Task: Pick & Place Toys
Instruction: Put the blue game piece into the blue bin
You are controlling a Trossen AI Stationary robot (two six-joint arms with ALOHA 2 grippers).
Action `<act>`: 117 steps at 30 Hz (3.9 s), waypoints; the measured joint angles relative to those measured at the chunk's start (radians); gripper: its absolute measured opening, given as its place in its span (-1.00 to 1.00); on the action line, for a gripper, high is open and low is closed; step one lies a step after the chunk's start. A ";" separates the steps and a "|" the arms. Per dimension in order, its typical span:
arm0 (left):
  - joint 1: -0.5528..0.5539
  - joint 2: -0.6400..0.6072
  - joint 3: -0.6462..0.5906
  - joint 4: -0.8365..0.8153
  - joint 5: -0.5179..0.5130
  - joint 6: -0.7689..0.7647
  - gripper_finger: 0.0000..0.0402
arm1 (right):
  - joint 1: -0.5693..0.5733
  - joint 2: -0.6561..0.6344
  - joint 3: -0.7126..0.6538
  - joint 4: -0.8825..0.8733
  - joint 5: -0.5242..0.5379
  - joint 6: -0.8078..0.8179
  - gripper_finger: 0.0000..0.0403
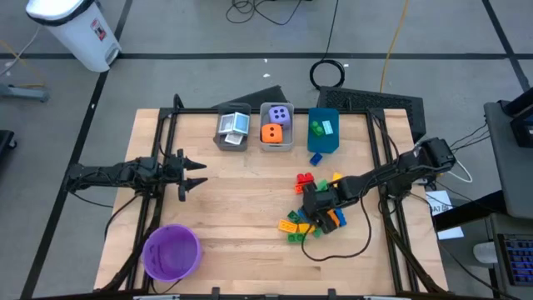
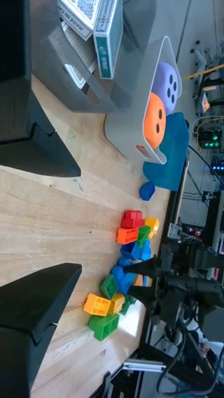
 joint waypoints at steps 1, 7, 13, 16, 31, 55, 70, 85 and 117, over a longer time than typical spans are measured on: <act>0.000 0.000 0.000 0.000 0.000 0.000 0.23 | -0.005 0.000 0.000 0.000 0.005 -0.001 0.22; 0.000 0.000 0.000 0.000 0.000 0.000 0.23 | -0.034 0.000 0.000 0.001 0.007 0.002 0.08; 0.000 0.000 0.000 0.000 0.000 0.000 0.23 | -0.035 -0.002 0.000 0.020 0.009 0.001 -0.22; 0.000 0.000 0.000 0.000 0.000 0.000 0.22 | -0.035 -0.006 0.000 0.041 0.008 0.002 -0.22; 0.000 0.000 0.000 0.000 0.000 0.000 0.23 | -0.036 -0.010 0.002 0.105 0.015 -0.028 -0.62; 0.000 0.000 0.000 0.000 0.000 0.000 0.22 | -0.107 -0.266 -0.002 0.163 0.113 0.067 -0.98; 0.000 0.000 0.000 0.000 0.000 0.000 0.23 | -0.445 -0.479 -0.001 0.156 0.116 0.108 -0.98; 0.000 0.000 0.000 0.000 0.000 0.000 0.23 | -0.885 -0.471 -0.007 0.078 0.112 0.159 -0.98; 0.000 0.000 0.000 0.000 0.000 0.000 0.22 | -1.064 -0.296 -0.276 0.492 0.111 0.164 -0.98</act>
